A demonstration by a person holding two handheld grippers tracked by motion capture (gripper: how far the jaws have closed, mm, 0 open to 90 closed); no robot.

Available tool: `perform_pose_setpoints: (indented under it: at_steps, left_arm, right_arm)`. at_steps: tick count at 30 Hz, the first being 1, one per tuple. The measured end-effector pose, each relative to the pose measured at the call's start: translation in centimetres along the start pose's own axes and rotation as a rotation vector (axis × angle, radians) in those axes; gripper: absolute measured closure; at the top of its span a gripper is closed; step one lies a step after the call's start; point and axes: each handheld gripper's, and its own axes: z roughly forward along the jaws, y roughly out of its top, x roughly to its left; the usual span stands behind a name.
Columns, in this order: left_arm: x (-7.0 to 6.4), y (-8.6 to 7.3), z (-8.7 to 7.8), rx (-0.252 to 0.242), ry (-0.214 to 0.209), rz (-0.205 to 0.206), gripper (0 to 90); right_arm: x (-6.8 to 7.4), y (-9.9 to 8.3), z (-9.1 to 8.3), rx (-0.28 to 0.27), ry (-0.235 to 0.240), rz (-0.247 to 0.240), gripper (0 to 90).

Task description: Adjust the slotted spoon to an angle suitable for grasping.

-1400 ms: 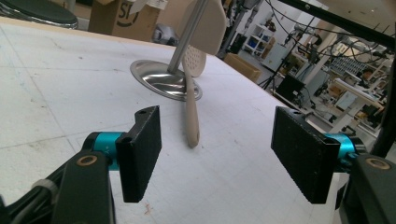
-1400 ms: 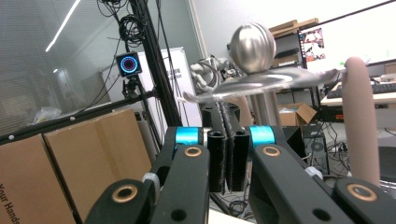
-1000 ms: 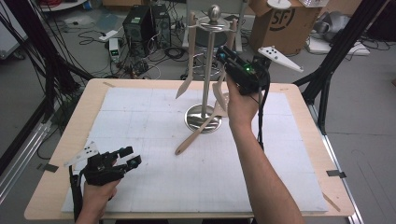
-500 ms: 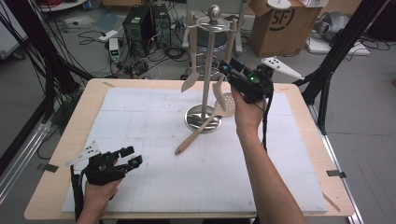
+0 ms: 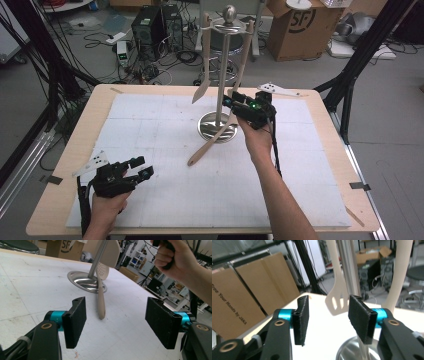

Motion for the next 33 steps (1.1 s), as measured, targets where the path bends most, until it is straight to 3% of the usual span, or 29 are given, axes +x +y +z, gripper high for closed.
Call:
perform_pose_setpoints:
  at_steps: [6, 9, 11, 17, 23, 33]
  left_arm:
    - [0.0, 0.0, -0.1, -0.002, 0.001, -0.004, 33.8]
    - [0.1, 0.0, -0.2, -0.005, 0.002, -0.006, 33.8]
    - [0.1, 0.0, -0.3, -0.007, 0.006, -0.008, 33.8]
    - [0.0, 0.0, -0.3, -0.008, 0.001, -0.006, 33.8]
    - [-0.1, 0.0, -0.5, -0.016, 0.003, -0.007, 33.8]
    - [0.2, 0.0, -0.8, -0.025, 0.004, -0.013, 33.9]
  right_arm:
    - [-1.1, -1.9, 1.2, 0.073, -0.012, 0.034, 72.4]
    - [-1.4, -2.6, 1.8, 0.104, -0.063, 0.045, 86.5]
    - [-1.6, -3.0, 2.1, 0.119, -0.085, 0.047, 89.8]
    - [-2.5, -4.4, 3.2, 0.188, -0.139, 0.047, 89.9]
    - [-3.5, -5.8, 4.6, 0.231, -0.131, 0.095, 89.9]
    - [-4.5, -7.4, 6.5, 0.277, -0.112, 0.128, 90.0]
